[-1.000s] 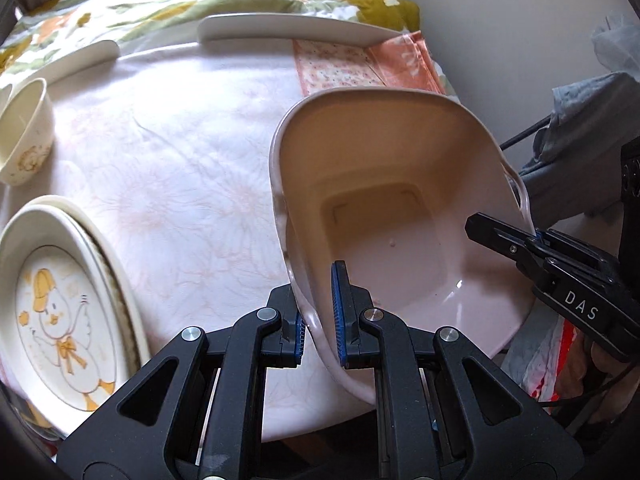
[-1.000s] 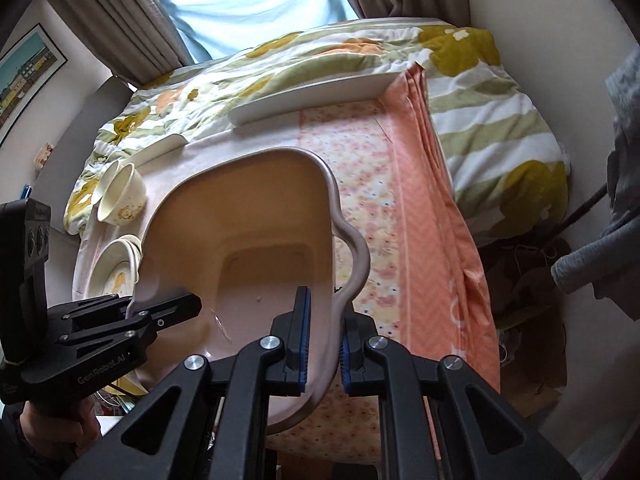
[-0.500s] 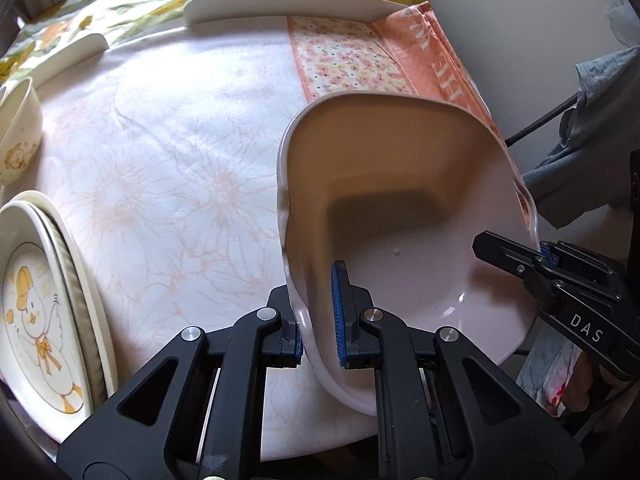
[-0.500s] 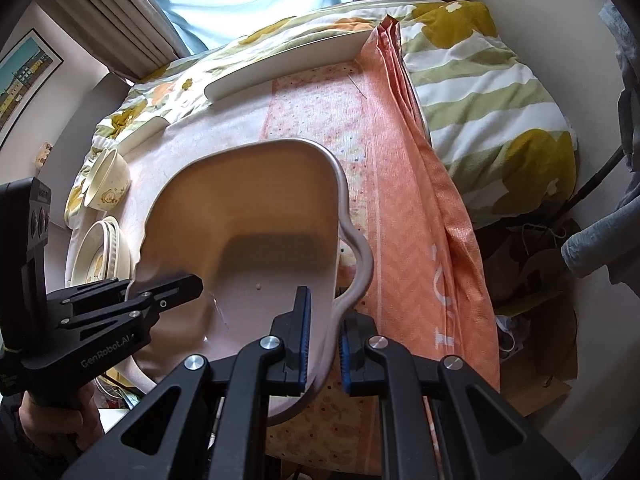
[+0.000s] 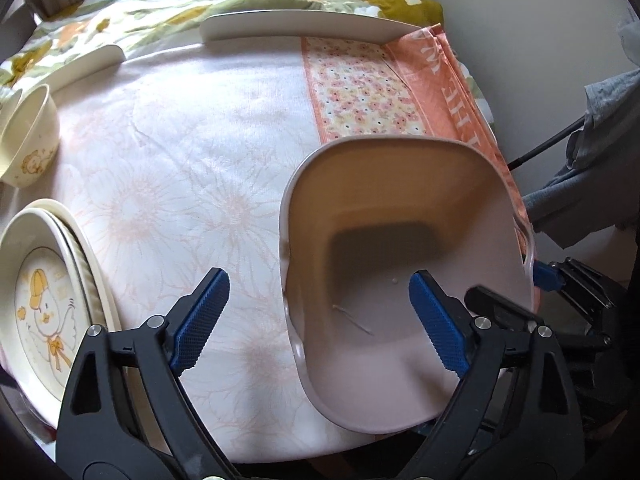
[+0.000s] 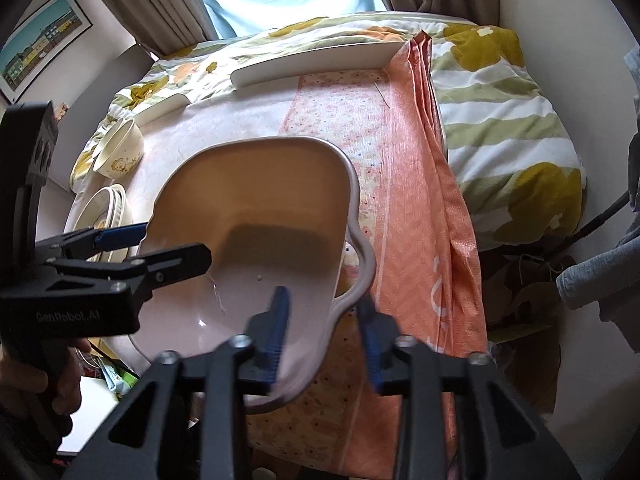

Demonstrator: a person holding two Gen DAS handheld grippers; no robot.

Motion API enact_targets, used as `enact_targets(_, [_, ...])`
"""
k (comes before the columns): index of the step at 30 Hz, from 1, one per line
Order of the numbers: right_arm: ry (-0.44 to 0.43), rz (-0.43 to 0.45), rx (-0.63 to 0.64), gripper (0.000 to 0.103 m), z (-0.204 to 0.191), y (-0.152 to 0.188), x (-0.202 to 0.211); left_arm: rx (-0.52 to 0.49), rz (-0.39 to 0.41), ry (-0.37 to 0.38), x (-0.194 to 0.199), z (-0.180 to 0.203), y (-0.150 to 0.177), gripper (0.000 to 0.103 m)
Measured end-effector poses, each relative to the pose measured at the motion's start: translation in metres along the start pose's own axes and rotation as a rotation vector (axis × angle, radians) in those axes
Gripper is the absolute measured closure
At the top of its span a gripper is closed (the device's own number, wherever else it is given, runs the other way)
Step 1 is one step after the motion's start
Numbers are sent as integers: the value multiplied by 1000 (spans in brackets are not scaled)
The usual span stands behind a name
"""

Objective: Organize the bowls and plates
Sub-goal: 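Open both grippers and pull them back from the pink bowl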

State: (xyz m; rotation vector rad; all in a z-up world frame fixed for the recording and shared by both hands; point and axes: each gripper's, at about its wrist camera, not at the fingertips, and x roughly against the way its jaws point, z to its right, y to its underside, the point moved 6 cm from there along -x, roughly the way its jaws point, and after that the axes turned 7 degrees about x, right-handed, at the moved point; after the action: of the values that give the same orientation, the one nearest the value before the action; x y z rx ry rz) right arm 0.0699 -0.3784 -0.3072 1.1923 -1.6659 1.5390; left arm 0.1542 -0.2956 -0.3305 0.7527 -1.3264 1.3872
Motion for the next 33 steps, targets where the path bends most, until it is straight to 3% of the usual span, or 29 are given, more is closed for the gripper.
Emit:
enact_targets(1, [-5, 12, 14, 10, -1, 1, 2, -1, 4, -16, 1, -1, -1, 12])
enact_targets(3, [-2, 38, 43, 2, -3, 0, 7, -3, 23, -34, 6, -2, -3, 12])
enact_targets(9, [38, 77, 96, 2, -9, -2, 20, -9, 68, -53, 34, -4, -6, 9])
enact_targets(13, [32, 106, 51, 2, -4, -2, 33, -7, 107, -73, 59, -14, -6, 8])
enact_targets(18, [-10, 147, 53, 2, -17, -16, 62, 30, 170, -41, 104, -32, -3, 8])
enact_targets(25, [-46, 252, 166, 2, -72, -60, 109, 59, 319, -59, 183, -69, -10, 8])
enact_targets(29, [-38, 283, 214, 2, -114, -86, 116, 101, 345, -72, 210, -107, -15, 8])
enact_targets(33, [-102, 281, 222, 2, -152, -113, 107, 171, 345, -57, 224, -160, -23, 8])
